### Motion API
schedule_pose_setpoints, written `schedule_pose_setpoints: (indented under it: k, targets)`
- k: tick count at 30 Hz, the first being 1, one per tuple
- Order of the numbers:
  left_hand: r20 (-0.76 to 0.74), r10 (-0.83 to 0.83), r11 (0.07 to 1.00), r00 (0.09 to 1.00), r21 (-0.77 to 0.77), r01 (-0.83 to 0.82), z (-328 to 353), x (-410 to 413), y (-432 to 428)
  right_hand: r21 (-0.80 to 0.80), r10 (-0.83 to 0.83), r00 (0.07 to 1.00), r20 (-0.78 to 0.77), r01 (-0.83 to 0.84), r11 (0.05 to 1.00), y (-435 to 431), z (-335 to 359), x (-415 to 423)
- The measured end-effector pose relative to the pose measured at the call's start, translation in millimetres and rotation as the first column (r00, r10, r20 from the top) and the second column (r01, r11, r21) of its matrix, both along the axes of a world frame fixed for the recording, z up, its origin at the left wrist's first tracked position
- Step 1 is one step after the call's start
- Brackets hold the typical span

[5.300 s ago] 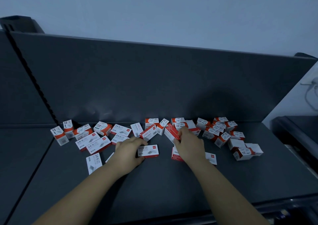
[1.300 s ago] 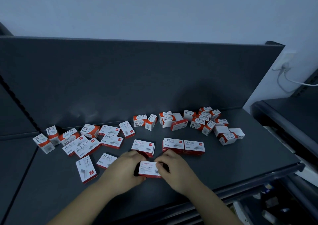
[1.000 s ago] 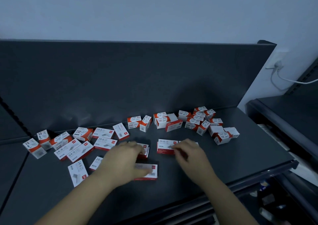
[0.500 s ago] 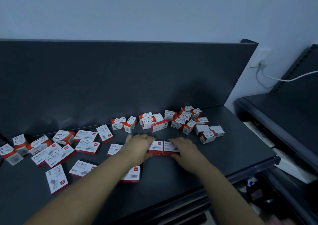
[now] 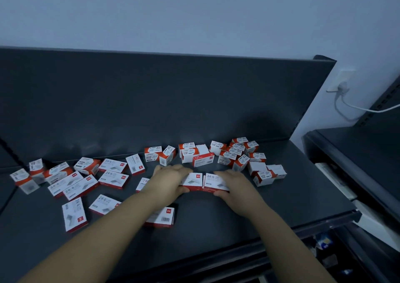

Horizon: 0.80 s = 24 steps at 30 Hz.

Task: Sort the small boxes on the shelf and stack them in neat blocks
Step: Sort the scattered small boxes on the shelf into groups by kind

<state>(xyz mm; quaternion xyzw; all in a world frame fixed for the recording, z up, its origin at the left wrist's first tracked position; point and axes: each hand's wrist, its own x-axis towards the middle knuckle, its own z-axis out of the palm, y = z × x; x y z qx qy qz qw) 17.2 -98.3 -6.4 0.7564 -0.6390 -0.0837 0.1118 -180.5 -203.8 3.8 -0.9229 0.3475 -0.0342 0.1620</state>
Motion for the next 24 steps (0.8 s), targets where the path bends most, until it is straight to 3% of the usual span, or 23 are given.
schedule_pose_setpoints:
  k: [7, 17, 24]
  targets:
    - [-0.010, 0.090, 0.993, 0.996, -0.072, -0.090, 21, 16, 26, 0.003, 0.123, 0.991, 0.044, -0.123, 0.992, 6, 26, 21]
    - [-0.067, 0.242, 0.961, 0.968, -0.124, -0.249, 29, 50, 98, 0.048, 0.249, 0.940, 0.233, -0.267, 0.963, 49, 34, 64]
    - [-0.054, 0.246, 0.959, 0.968, -0.127, -0.251, 36, 90, 154, 0.016, 0.309, 0.919, 0.243, -0.322, 0.947, 101, 41, 103]
